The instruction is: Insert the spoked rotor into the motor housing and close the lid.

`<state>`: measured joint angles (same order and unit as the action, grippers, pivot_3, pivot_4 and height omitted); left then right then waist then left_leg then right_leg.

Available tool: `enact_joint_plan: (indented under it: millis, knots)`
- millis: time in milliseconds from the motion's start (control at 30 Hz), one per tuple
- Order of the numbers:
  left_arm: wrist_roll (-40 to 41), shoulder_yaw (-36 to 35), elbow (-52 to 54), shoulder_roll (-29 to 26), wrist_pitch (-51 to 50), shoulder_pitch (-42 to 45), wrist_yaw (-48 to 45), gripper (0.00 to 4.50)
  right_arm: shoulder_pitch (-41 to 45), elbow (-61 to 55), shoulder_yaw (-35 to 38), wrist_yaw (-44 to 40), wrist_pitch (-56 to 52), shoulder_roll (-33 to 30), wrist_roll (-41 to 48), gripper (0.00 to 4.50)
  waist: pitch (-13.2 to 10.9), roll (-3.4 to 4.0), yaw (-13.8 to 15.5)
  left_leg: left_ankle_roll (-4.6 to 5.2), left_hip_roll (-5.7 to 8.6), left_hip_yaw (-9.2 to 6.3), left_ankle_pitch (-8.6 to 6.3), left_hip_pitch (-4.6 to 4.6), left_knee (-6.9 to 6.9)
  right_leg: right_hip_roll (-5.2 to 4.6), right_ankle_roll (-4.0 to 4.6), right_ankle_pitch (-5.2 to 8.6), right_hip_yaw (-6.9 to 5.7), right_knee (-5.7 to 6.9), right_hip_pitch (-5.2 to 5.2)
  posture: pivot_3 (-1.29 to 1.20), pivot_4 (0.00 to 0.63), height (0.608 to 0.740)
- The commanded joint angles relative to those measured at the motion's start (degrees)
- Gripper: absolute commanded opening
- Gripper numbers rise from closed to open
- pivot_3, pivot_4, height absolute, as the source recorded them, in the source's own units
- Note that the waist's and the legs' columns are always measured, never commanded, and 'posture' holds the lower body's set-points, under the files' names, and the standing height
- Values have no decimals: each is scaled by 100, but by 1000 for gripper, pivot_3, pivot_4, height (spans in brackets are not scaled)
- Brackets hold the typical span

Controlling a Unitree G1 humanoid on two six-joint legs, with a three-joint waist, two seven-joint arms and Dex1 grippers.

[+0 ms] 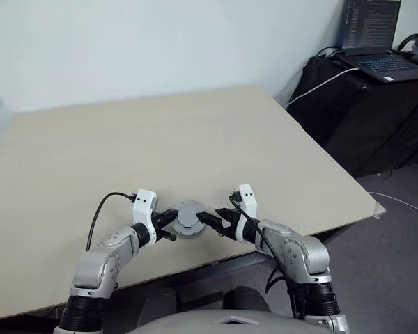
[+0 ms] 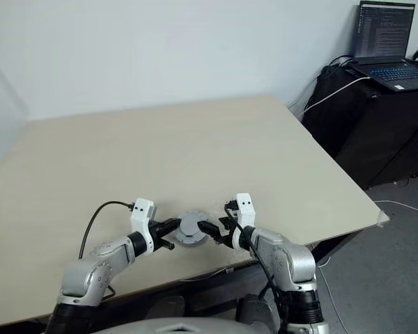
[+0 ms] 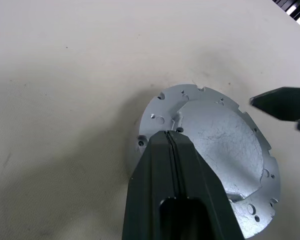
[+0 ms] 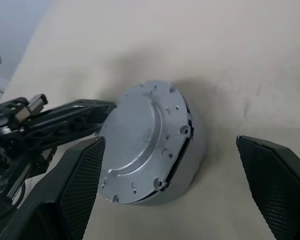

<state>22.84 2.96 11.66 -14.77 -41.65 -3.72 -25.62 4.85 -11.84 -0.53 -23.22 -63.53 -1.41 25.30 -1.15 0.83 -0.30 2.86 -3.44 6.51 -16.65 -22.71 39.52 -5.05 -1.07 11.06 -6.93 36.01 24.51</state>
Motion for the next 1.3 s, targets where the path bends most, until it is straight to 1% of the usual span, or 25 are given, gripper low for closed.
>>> enact_joint_plan:
  millis: [33,300,533,800,1000,1133,1300]
  knots:
    - [53,143,51,75,50,34,-100,0,302,358,309,199,-147,159,197,4475,-1,2,-3,0,0,1,0,0,-1,0,0,0,0,0,1,0,0,740]
    - [65,129,86,106,78,-37,-77,0,593,963,741,254,-646,455,669,4475,-4,6,-22,0,0,1,0,-1,-5,2,0,0,0,-2,2,0,0,740]
    - [71,93,113,115,86,-76,-60,0,693,1191,1030,129,-1094,683,1197,4475,-4,7,-25,1,0,1,0,-2,-6,2,0,0,0,-3,1,0,0,740]
    - [68,90,121,137,95,-69,-51,0,865,1954,1257,424,-1050,974,1275,4475,-2,5,-46,1,-2,0,0,4,-8,6,0,0,0,-3,-1,0,0,740]
    - [57,82,110,151,107,-78,-56,0,856,2287,1050,364,-1088,972,1328,4475,9,2,-95,0,-6,0,0,13,-8,7,0,0,0,0,-4,0,0,740]
    - [54,67,123,154,97,-95,-53,0,797,2127,775,-99,-1385,862,1623,4475,11,0,-119,0,-7,-1,0,12,-11,7,1,1,0,0,-2,0,0,740]
    - [43,52,131,148,90,-113,-53,0,772,2032,606,-421,-1572,796,1699,4475,12,-2,-133,4,-6,2,4,9,-37,11,12,7,1,-3,6,0,0,740]
